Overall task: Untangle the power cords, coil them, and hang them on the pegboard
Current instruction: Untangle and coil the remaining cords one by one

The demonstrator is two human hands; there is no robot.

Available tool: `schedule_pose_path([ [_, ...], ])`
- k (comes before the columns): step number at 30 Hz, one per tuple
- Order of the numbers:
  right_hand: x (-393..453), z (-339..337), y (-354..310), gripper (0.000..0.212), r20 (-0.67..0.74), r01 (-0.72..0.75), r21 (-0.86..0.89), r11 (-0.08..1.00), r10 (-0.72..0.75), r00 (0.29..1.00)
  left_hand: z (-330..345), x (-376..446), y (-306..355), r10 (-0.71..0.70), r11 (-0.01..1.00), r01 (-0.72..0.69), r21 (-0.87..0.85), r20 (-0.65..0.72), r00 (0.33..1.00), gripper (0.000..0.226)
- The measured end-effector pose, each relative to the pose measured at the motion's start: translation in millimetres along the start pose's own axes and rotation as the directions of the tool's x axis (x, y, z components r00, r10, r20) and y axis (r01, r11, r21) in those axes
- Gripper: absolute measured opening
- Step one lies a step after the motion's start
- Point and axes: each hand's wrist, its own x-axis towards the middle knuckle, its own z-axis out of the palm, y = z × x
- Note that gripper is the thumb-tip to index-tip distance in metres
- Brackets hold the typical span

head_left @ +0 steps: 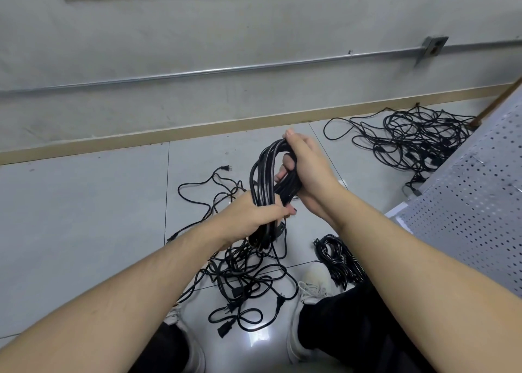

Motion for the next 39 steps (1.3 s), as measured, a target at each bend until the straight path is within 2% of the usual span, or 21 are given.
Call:
schedule_pose_path([
  [3,0,0,-1,0.029,0.0,-0.013,-0.012,1.0,0.013,1.0,3,-1,-1,-0.001,0.999,0.001,-0.034,0.003,1.0,0.02],
  [7,1,-3,-2,0.042,0.036,-0.09,-0.003,0.996,0.09,0.995,0,-1,-3,0.014,0.996,-0.017,-0.084,-0.028,1.0,0.014],
  [9,2,-4,3,0.058,0.083,-0.165,0.073,0.984,0.159,0.984,-1,-1,-1,0.007,0.987,-0.015,-0.158,-0.048,0.999,0.015],
  [11,2,-4,10,0.051,0.141,-0.212,0.063,0.975,0.202,0.969,-4,-2,5,0.001,0.957,-0.019,-0.29,-0.06,0.998,0.016],
  [13,5,-8,19,0.031,0.19,-0.24,-0.105,0.965,0.256,0.948,-8,-2,12,0.001,0.902,-0.034,-0.43,-0.075,0.997,0.017],
  [15,7,-13,24,0.039,0.24,-0.217,-0.355,0.909,0.313,0.919,-14,-1,16,0.002,0.843,-0.064,-0.534,-0.116,0.993,0.02],
  [16,9,-16,28,0.047,0.276,-0.152,-0.496,0.855,0.321,0.906,-17,-1,18,-0.002,0.809,-0.074,-0.583,-0.129,0.992,0.022],
  [18,2,-14,31,0.044,0.401,0.061,-0.722,0.689,0.345,0.849,-23,0,19,-0.003,0.74,-0.079,-0.668,-0.12,0.993,0.026],
  [20,-10,-5,30,0.037,0.452,0.173,-0.82,0.546,0.432,0.78,-28,0,20,-0.004,0.708,-0.089,-0.7,-0.129,0.992,0.03],
  [21,-15,-1,30,0.041,0.468,0.2,-0.833,0.515,0.466,0.751,-30,0,20,-0.006,0.701,-0.1,-0.706,-0.146,0.989,0.031],
  [23,-19,3,34,0.05,0.526,0.207,-0.805,0.556,0.508,0.681,-33,-1,22,0.004,0.693,-0.143,-0.706,-0.195,0.981,0.035],
  [25,-20,1,37,0.042,0.535,0.171,-0.792,0.587,0.531,0.657,-37,-1,25,0.002,0.694,-0.195,-0.693,-0.269,0.963,0.038],
  [29,-15,-5,45,0.014,0.487,0.176,-0.818,0.547,0.495,0.72,-53,3,22,-0.079,0.748,-0.226,-0.624,-0.422,0.903,0.036],
  [34,-11,-14,30,0.029,0.432,0.295,-0.891,0.346,0.44,0.787,-70,-1,19,-0.129,0.894,-0.169,-0.414,-0.6,0.79,0.036],
  [37,-12,-19,17,0.035,0.39,0.17,-0.886,0.432,0.493,0.778,-71,0,21,-0.099,0.936,-0.159,-0.313,-0.67,0.736,0.036],
  [39,-14,-20,10,0.036,0.385,0.143,-0.888,0.438,0.535,0.752,-73,1,21,-0.066,0.96,-0.149,-0.236,-0.712,0.699,0.034],
])
